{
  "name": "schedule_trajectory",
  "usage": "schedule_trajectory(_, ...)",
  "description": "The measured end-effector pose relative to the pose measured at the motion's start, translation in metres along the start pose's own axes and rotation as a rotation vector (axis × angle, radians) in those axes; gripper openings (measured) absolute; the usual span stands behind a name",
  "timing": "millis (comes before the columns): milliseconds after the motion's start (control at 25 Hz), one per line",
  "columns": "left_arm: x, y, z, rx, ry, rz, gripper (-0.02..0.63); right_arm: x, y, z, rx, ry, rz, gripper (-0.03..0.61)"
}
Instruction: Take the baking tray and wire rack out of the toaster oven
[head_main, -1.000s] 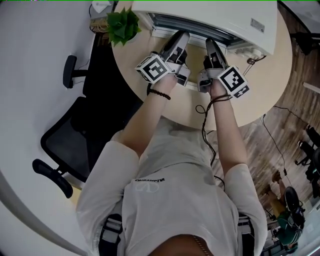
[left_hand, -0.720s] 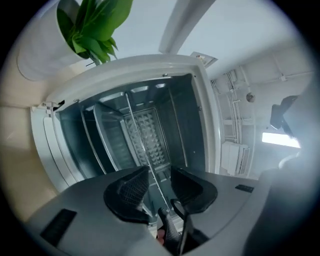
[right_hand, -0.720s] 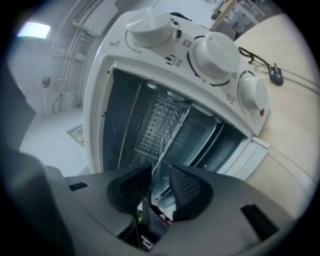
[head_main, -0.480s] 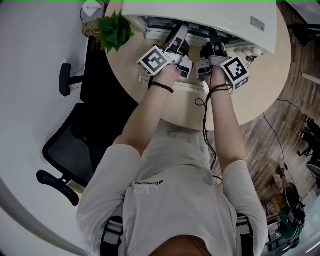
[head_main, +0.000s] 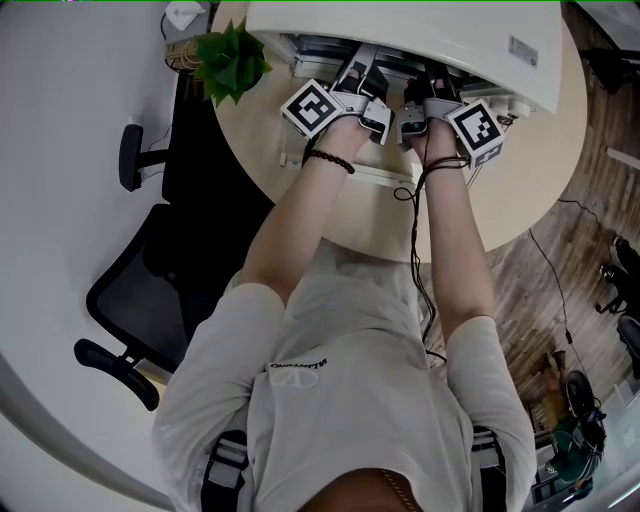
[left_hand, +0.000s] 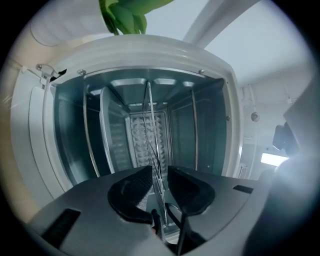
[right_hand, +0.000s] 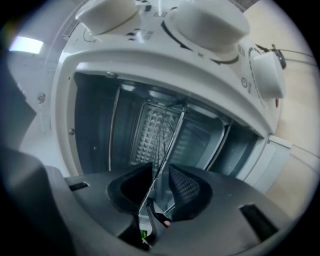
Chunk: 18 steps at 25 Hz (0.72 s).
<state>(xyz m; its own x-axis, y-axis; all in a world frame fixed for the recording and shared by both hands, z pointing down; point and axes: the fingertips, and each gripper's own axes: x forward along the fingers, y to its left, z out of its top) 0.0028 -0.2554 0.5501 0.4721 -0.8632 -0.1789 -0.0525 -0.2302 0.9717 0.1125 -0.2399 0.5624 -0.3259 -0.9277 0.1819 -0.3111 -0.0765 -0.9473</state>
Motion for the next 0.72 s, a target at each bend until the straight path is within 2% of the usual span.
schedule_trajectory(120, 0.0021, 0.0044, 0.0004, -0.017, -0.005, 0.009, 0.063, -0.0005, -0.0007, 0.0008, 0.004, -0.011, -0.004, 0.084)
schedule_trajectory(280, 0.004, 0.002, -0.0006, -0.049, -0.004, -0.006, 0.037, -0.0008, 0.0003, 0.0025, 0.02, -0.024, 0.007, 0.074)
schedule_trajectory(360, 0.0042, 0.0003, -0.0014, -0.079, -0.016, -0.021, 0.031, -0.0009, 0.003, 0.0032, 0.025, -0.034, 0.018, 0.039)
schedule_trajectory(440, 0.0039, -0.0014, -0.0024, -0.108, -0.028, -0.033, 0.028, -0.0015, 0.0032, 0.0034, 0.044, -0.046, 0.026, 0.03)
schedule_trajectory(720, -0.0044, 0.0001, -0.0042, -0.112, -0.03, -0.046, 0.02, -0.0069, 0.002, 0.0001, 0.103, -0.07, 0.038, 0.015)
